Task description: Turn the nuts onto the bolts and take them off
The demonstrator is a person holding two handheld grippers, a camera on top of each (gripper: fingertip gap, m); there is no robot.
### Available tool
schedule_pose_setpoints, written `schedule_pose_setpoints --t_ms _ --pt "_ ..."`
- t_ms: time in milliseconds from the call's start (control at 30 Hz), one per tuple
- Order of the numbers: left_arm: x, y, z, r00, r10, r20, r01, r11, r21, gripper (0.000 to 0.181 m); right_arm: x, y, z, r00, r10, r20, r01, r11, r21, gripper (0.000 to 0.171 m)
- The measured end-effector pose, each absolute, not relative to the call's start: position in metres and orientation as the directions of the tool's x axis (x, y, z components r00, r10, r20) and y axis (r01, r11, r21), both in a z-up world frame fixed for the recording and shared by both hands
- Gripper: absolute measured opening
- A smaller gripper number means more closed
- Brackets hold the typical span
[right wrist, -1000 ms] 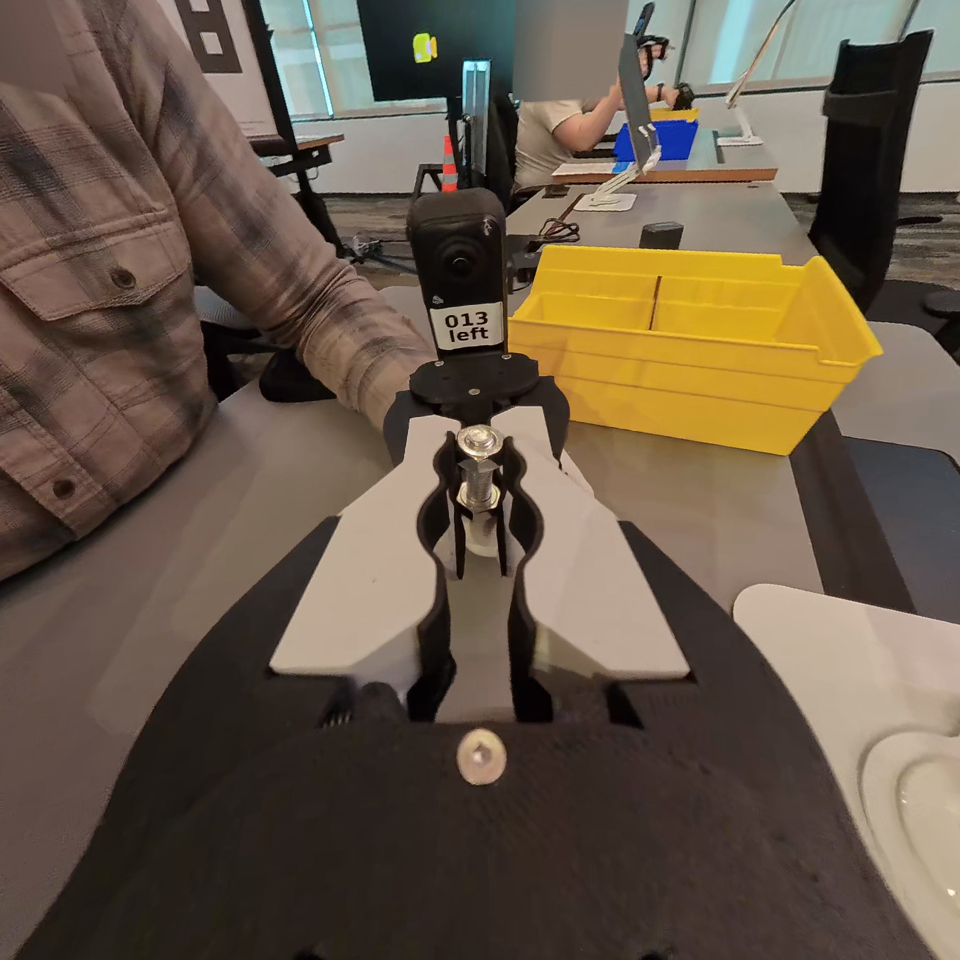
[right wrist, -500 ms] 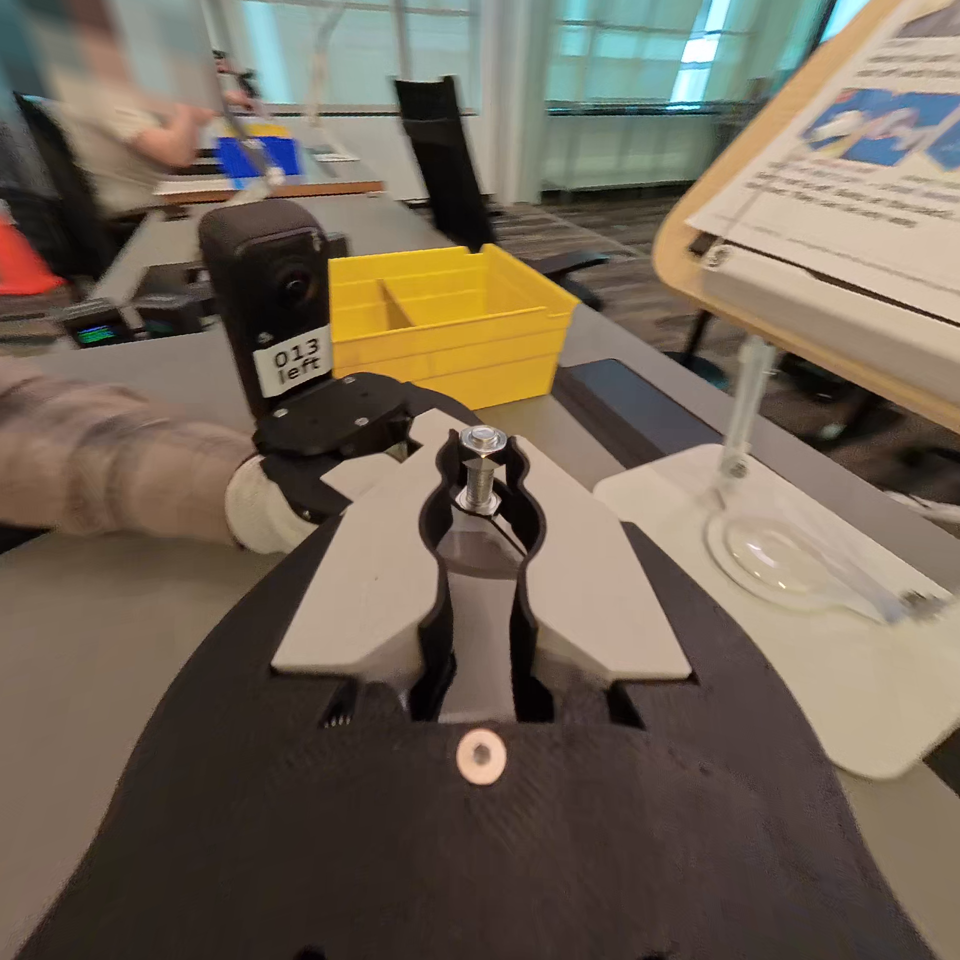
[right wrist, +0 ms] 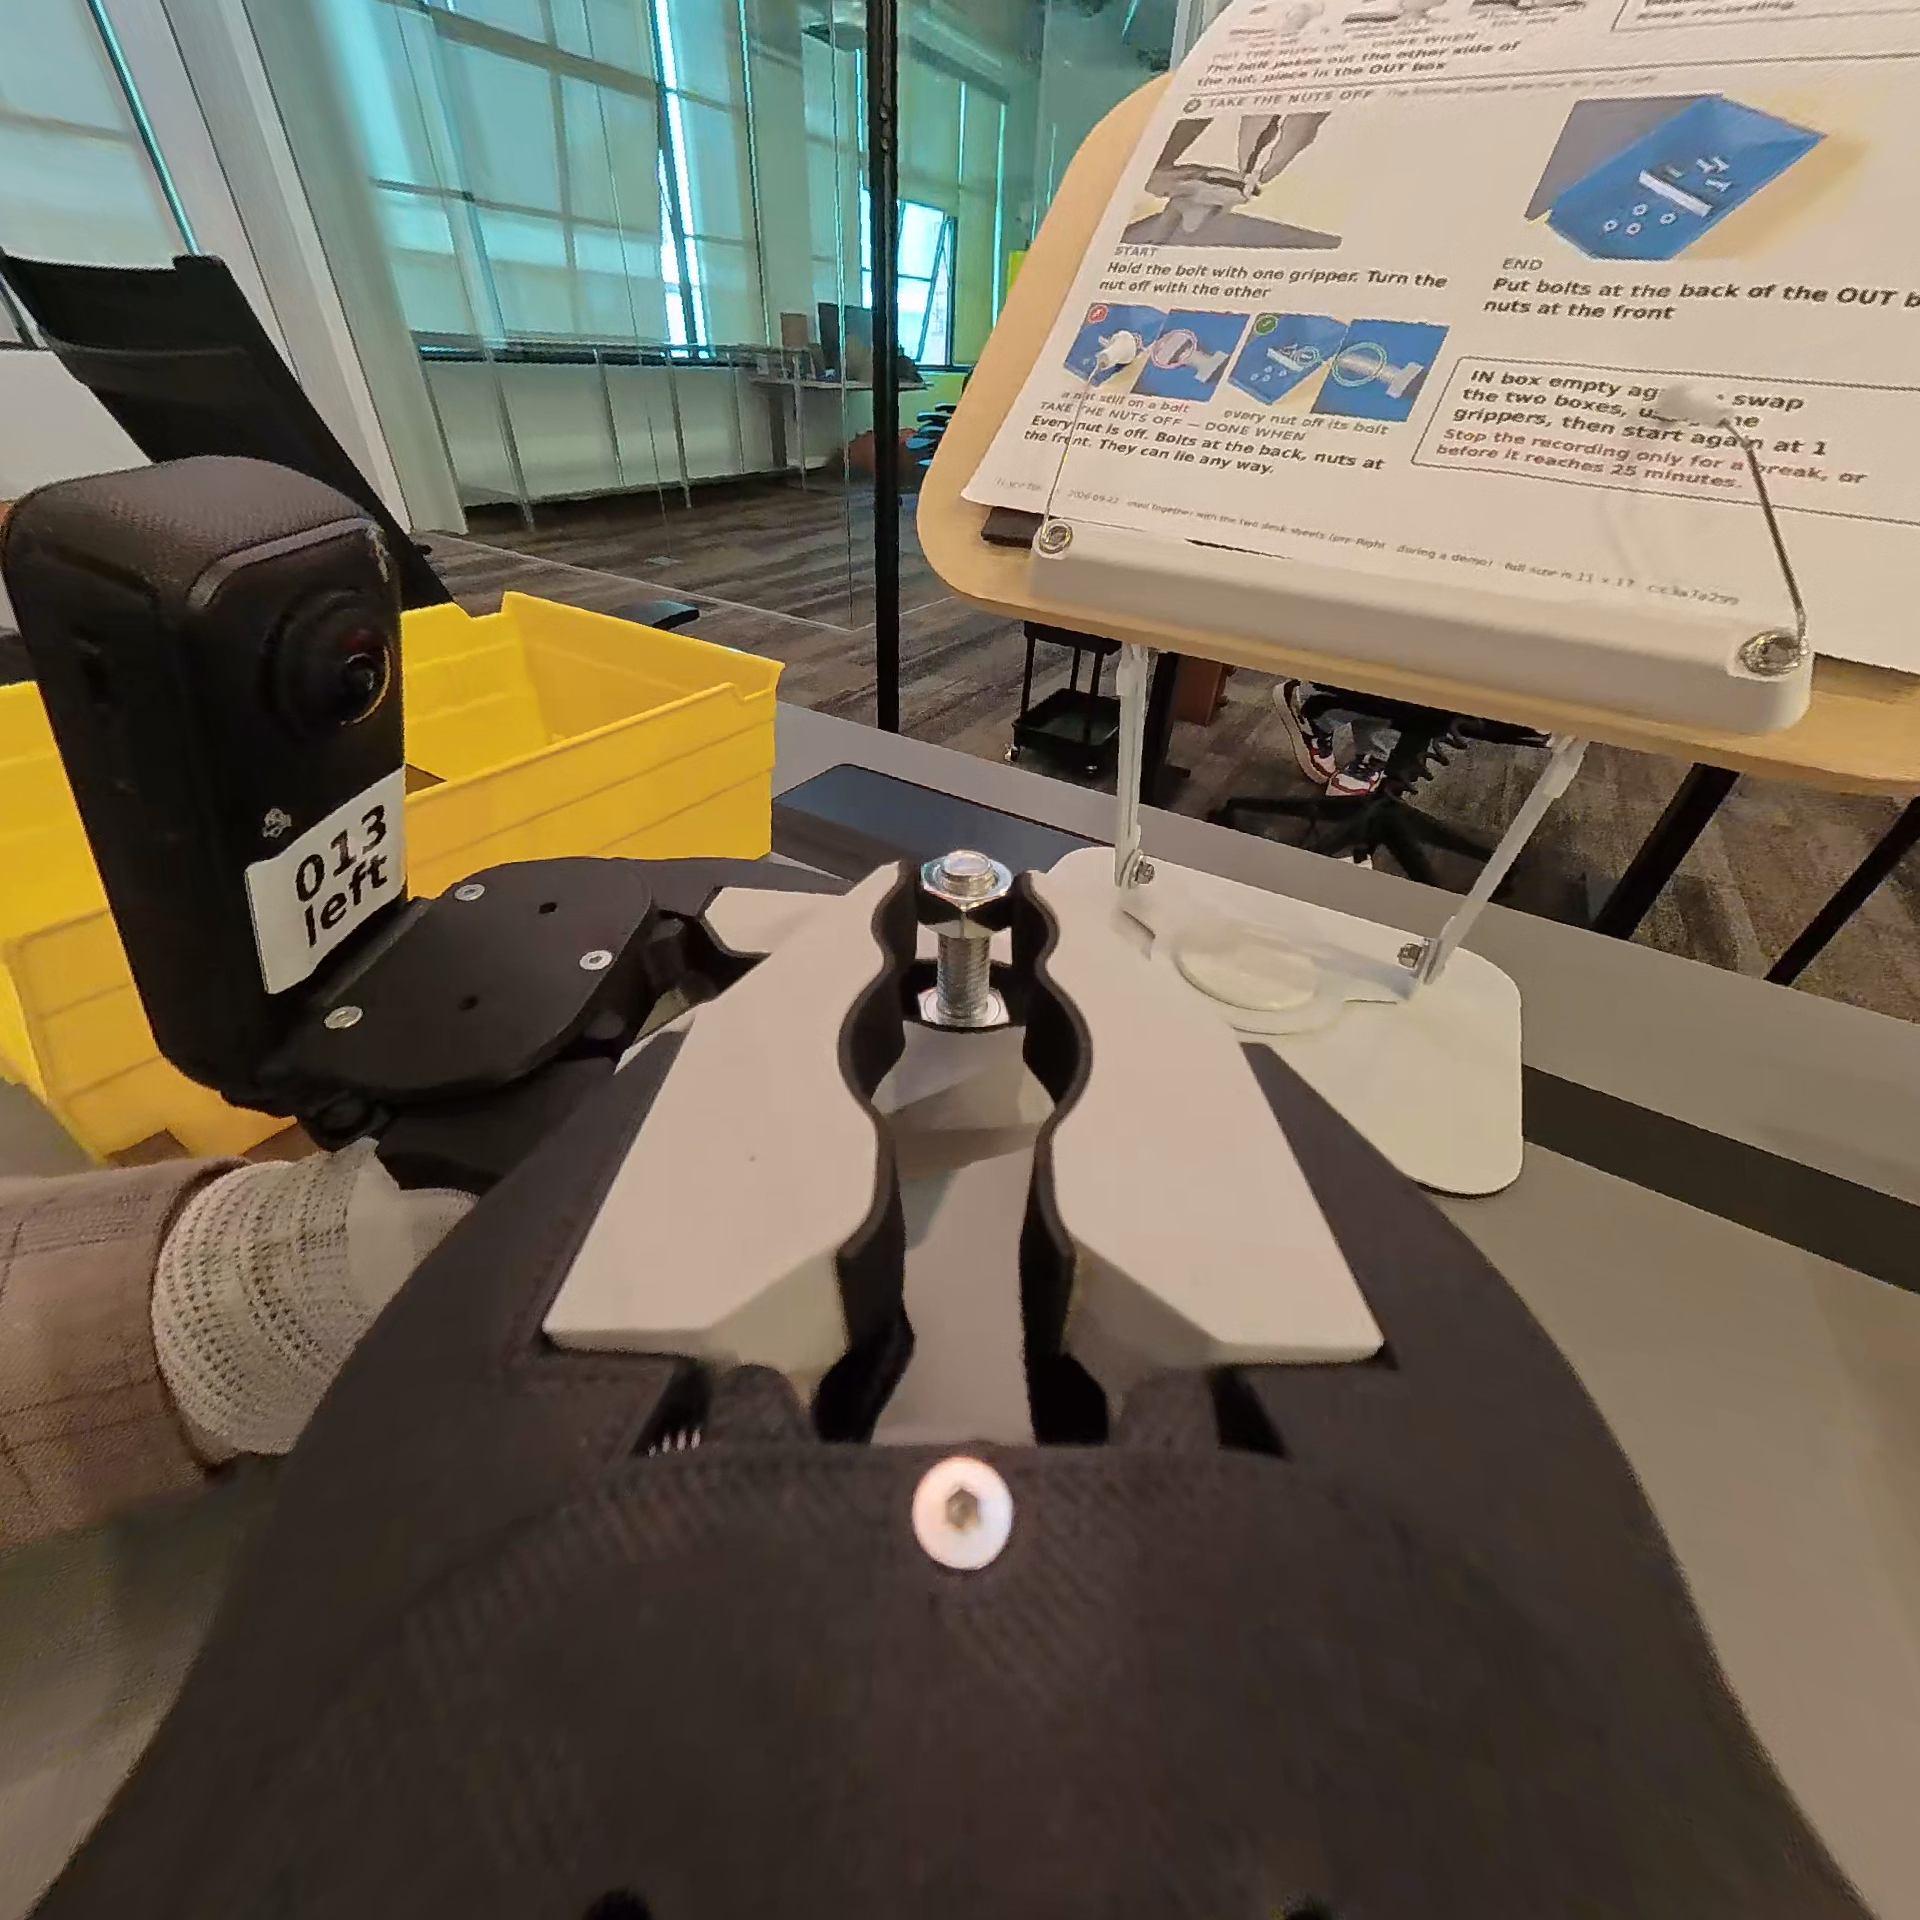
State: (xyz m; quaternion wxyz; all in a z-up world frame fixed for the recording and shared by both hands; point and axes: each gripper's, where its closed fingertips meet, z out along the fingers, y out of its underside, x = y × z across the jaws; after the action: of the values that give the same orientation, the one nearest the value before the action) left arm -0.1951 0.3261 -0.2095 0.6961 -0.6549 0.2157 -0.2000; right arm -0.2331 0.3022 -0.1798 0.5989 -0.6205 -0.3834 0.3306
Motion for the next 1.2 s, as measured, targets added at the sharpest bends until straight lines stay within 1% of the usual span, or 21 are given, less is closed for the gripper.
schedule_pose_setpoints --t_ms 200,233,300,333,400,433,467,533,567,633,733,933,1033,1200 --pt "-0.194 0.326 -0.21 0.825 -0.564 -0.037 -0.003 0.061 -0.998 0.014 -0.232 0.303 -0.179 0.468 0.883 0.038 0.079 0.001 -0.997 0.016" --pt "-0.194 0.326 -0.209 0.824 -0.566 -0.039 -0.004 0.063 -0.998 0.015 -0.233 0.303 -0.18 0.46 0.887 0.042 0.086 0.003 -0.996 0.018" --pt "-0.193 0.325 -0.21 0.82 -0.571 -0.043 -0.007 0.064 -0.998 0.014 -0.232 0.3 -0.174 0.431 0.9 0.06 0.073 0.031 -0.997 0.038" --pt "-0.192 0.325 -0.21 0.816 -0.576 -0.045 -0.009 0.065 -0.998 0.014 -0.231 0.297 -0.169 0.398 0.914 0.083 0.064 0.063 -0.996 0.044" --pt "-0.191 0.324 -0.21 0.81 -0.584 -0.046 -0.01 0.064 -0.998 0.014 -0.23 0.293 -0.159 0.304 0.946 0.116 0.051 0.105 -0.993 0.045" --pt "-0.191 0.324 -0.21 0.81 -0.585 -0.045 -0.009 0.063 -0.998 0.014 -0.23 0.29 -0.153 0.23 0.967 0.111 0.027 0.108 -0.994 0.045" --pt "-0.191 0.324 -0.21 0.808 -0.587 -0.045 -0.009 0.063 -0.998 0.014 -0.231 0.289 -0.151 0.151 0.983 0.102 0.037 0.097 -0.995 0.043" --pt "-0.19 0.323 -0.21 0.803 -0.594 -0.045 -0.009 0.063 -0.998 0.014 -0.231 0.286 -0.153 -0.022 0.997 0.079 0.093 0.08 -0.992 0.045" --pt "-0.189 0.323 -0.21 0.8 -0.598 -0.045 -0.01 0.062 -0.998 0.014 -0.23 0.286 -0.154 -0.096 0.992 0.078 0.116 0.089 -0.989 0.043" --pt "-0.188 0.322 -0.21 0.797 -0.603 -0.046 -0.01 0.063 -0.998 0.014 -0.225 0.286 -0.156 -0.229 0.967 0.11 0.151 0.147 -0.978 0.041" --pt "-0.188 0.322 -0.21 0.792 -0.609 -0.045 -0.009 0.063 -0.998 0.014 -0.217 0.285 -0.158 -0.428 0.902 0.058 0.171 0.144 -0.975 0.04" --pt "-0.187 0.321 -0.21 0.784 -0.619 -0.038 0.001 0.062 -0.998 0.014 -0.212 0.289 -0.16 -0.64 0.768 0.03 0.14 0.155 -0.978 0.036" --pt "-0.187 0.32 -0.21 0.779 -0.626 -0.033 0.005 0.059 -0.998 0.014 -0.215 0.288 -0.169 -0.708 0.706 0.012 0.16 0.177 -0.971 0.034" --pt "-0.187 0.32 -0.21 0.775 -0.632 -0.025 0.012 0.055 -0.998 0.014 -0.217 0.283 -0.178 -0.788 0.615 -0.027 0.172 0.178 -0.969 0.023"
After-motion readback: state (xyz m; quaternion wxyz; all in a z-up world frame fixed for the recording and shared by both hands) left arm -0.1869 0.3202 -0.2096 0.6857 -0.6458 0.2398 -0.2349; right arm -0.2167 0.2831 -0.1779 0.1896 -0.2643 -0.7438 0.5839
